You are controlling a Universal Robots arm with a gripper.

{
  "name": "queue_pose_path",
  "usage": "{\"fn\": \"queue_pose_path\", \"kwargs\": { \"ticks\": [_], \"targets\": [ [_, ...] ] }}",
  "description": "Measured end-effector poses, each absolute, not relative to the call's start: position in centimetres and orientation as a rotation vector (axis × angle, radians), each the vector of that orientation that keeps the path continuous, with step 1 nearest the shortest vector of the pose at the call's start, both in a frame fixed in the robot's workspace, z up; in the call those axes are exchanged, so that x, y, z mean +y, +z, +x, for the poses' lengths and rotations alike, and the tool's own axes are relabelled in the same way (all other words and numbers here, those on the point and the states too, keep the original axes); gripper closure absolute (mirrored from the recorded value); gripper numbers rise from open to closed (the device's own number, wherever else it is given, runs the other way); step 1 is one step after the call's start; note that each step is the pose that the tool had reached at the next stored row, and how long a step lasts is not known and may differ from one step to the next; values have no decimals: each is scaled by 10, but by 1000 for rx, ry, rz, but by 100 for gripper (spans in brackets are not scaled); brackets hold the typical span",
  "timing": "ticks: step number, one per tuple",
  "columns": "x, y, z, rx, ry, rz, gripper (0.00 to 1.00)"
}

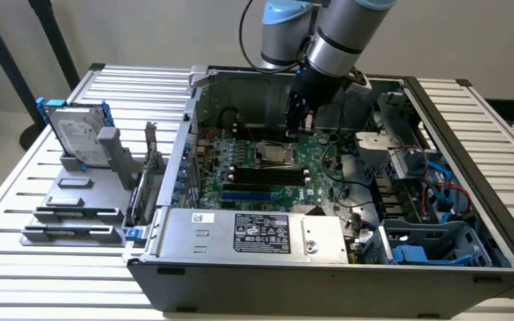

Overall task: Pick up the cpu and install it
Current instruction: 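Close the cpu cover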

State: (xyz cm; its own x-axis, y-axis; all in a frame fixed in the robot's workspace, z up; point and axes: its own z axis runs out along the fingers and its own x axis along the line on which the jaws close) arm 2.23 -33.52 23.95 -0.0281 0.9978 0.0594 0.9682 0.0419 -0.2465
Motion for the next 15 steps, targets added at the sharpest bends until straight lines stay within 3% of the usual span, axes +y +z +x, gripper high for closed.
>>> {"fn": "queue_pose_path", "kwargs": {
  "ticks": [15],
  "targets": [
    [-336,222,-16,-2089,220,-2017,89]
  ]
}}
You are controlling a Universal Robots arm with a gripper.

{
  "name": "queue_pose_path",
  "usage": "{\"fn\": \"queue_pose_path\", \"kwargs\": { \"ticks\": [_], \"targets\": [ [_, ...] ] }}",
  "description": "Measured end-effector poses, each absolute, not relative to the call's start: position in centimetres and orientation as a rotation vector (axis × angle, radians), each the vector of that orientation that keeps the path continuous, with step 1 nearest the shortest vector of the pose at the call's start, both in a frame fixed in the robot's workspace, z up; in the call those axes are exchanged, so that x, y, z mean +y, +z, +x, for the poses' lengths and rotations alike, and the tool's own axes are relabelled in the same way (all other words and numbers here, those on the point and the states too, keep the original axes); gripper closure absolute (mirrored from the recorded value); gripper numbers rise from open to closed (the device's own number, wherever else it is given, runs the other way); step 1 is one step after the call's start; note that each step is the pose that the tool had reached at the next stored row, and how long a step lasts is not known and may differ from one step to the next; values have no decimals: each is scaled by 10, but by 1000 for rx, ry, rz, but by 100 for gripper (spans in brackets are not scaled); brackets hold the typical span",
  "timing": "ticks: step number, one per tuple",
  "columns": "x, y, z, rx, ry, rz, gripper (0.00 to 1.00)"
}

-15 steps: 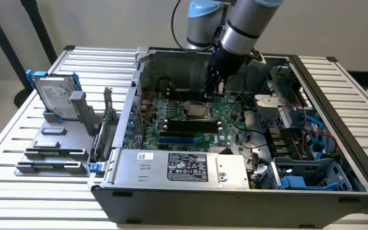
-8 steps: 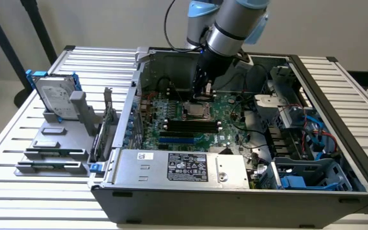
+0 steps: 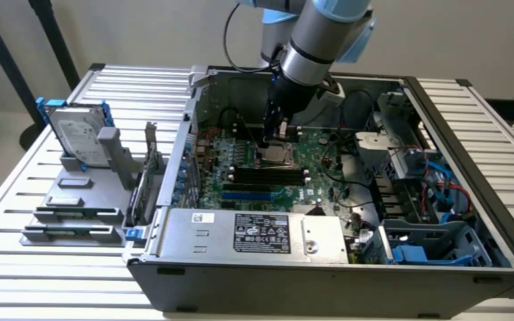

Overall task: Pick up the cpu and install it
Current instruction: 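Close the cpu cover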

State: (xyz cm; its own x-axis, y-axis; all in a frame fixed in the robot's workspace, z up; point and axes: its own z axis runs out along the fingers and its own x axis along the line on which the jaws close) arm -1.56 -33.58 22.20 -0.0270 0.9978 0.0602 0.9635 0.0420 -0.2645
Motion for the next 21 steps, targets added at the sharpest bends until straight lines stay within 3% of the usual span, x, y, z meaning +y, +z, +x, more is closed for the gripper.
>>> {"fn": "queue_pose_path", "kwargs": {
  "ticks": [21],
  "targets": [
    [-336,202,-26,-2085,216,-2011,89]
  ]
}}
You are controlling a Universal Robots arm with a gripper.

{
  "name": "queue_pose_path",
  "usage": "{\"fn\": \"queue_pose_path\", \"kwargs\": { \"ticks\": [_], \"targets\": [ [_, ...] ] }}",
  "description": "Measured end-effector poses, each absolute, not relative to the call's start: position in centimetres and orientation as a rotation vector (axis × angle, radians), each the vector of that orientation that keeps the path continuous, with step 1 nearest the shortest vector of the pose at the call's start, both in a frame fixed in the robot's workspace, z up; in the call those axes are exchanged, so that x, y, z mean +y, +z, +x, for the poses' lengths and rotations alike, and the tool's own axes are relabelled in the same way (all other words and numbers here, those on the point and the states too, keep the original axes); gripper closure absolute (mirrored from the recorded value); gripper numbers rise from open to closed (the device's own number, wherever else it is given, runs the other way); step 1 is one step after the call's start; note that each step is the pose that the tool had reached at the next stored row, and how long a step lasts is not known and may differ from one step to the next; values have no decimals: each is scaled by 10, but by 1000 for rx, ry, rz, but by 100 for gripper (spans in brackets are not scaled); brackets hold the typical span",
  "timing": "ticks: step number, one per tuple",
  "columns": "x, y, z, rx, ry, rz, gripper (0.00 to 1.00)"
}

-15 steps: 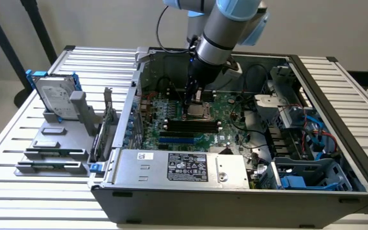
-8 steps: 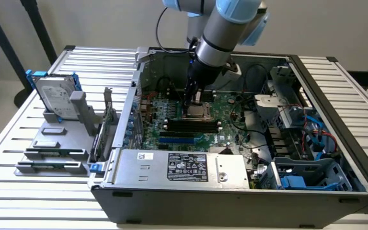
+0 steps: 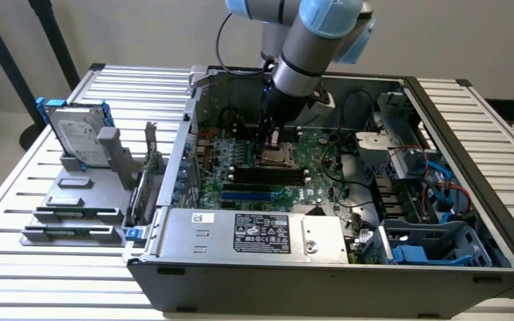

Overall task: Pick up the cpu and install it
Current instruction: 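Close the cpu cover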

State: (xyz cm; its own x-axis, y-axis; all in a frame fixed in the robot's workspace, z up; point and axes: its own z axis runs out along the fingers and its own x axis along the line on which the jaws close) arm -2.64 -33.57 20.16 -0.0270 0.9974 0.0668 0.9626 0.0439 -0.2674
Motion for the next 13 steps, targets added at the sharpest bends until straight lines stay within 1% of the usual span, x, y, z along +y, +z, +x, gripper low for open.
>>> {"fn": "queue_pose_path", "kwargs": {
  "ticks": [13],
  "targets": [
    [-336,200,-28,-2082,206,-2005,89]
  ]
}}
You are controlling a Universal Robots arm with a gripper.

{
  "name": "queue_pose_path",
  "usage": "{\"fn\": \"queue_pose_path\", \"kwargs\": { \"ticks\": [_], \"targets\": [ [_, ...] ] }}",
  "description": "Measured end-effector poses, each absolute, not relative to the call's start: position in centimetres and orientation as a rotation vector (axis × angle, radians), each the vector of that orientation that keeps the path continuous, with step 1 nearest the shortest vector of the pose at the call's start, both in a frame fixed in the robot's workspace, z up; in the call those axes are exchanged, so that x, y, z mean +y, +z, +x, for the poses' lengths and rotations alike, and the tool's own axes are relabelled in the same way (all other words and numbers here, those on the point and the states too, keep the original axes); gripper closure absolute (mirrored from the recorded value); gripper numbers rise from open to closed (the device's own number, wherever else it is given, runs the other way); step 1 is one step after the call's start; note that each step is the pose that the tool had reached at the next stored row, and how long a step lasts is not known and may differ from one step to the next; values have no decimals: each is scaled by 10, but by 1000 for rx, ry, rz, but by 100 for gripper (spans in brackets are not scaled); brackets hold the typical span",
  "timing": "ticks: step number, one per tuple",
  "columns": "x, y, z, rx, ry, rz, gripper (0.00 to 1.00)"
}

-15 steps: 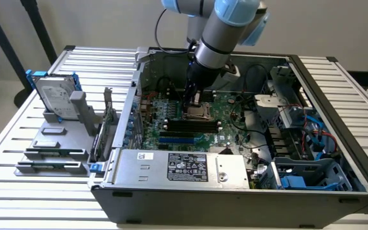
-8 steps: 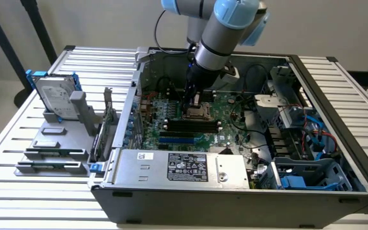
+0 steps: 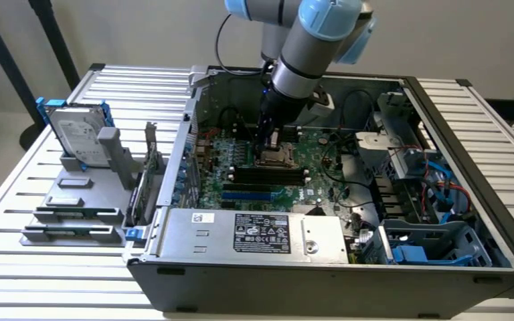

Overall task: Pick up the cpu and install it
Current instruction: 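Close the cpu cover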

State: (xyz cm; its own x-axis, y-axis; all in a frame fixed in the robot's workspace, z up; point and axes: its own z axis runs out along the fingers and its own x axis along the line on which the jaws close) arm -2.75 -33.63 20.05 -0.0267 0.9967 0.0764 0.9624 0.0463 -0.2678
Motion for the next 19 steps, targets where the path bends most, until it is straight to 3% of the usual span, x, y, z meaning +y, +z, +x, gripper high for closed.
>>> {"fn": "queue_pose_path", "kwargs": {
  "ticks": [19],
  "targets": [
    [-339,214,-52,-2079,198,-2001,89]
  ]
}}
